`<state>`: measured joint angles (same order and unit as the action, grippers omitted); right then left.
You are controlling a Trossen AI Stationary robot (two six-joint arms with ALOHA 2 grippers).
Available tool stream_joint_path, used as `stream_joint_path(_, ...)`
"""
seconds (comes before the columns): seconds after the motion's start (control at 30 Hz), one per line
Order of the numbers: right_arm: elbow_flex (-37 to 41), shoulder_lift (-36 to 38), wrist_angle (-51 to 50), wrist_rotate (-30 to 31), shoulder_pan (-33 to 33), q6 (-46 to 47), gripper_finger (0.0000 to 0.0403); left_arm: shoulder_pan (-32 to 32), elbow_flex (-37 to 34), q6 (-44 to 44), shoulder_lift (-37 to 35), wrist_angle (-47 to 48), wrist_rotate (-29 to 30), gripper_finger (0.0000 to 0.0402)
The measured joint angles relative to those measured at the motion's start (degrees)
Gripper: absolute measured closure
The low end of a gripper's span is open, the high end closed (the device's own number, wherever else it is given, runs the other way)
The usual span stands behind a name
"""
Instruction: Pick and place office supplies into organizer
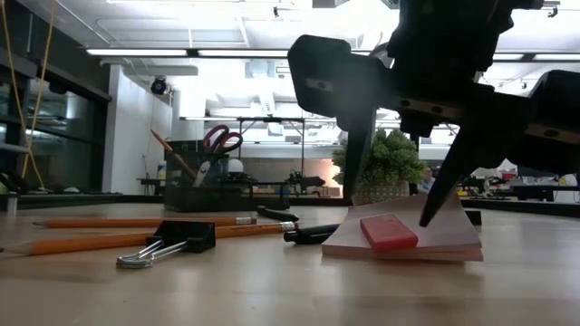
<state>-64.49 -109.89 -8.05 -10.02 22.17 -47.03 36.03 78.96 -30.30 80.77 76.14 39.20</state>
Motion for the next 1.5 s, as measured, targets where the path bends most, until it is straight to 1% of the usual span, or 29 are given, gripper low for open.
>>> stream_joint_path(0.3, 0.00, 0.00, -0.98, -2.54, -2.01, 0.28, 0.0213, 0.00, 0.00, -0.04, 0.00, -0.02, 0.00, 0.0396)
stream_joint_path(0.47, 0.00, -0.38, -1.03, -5.30, -2.42, 0.39, 0.0213, 0.00, 0.00, -0.04, 0.00, -0.03, -0.01, 0.0396)
stream_joint_path(0.97, 0.02, -1.75, -0.24, -6.43, -2.81, 1.91, 0.0214, 0.00, 0.00, -0.04, -0.04, -0.12, -0.02, 0.0396)
stream_joint_path(1.07, 0.02, -2.01, -0.28, -7.09, -2.94, 3.45, 0.0224, 0.00, 0.00, -0.07, -0.04, -0.21, -0.02, 0.0396)
stream_joint_path(1.3, -0.13, -3.71, -0.12, -9.65, -2.89, 6.97, 0.0263, 0.00, 0.00, -0.15, -0.04, -0.26, -0.04, 0.0396)
stream_joint_path(1.5, -0.15, -4.00, 0.09, -9.84, -2.81, 8.61, 0.0281, -0.01, 0.00, -0.17, -0.04, -0.26, -0.07, 0.0396)
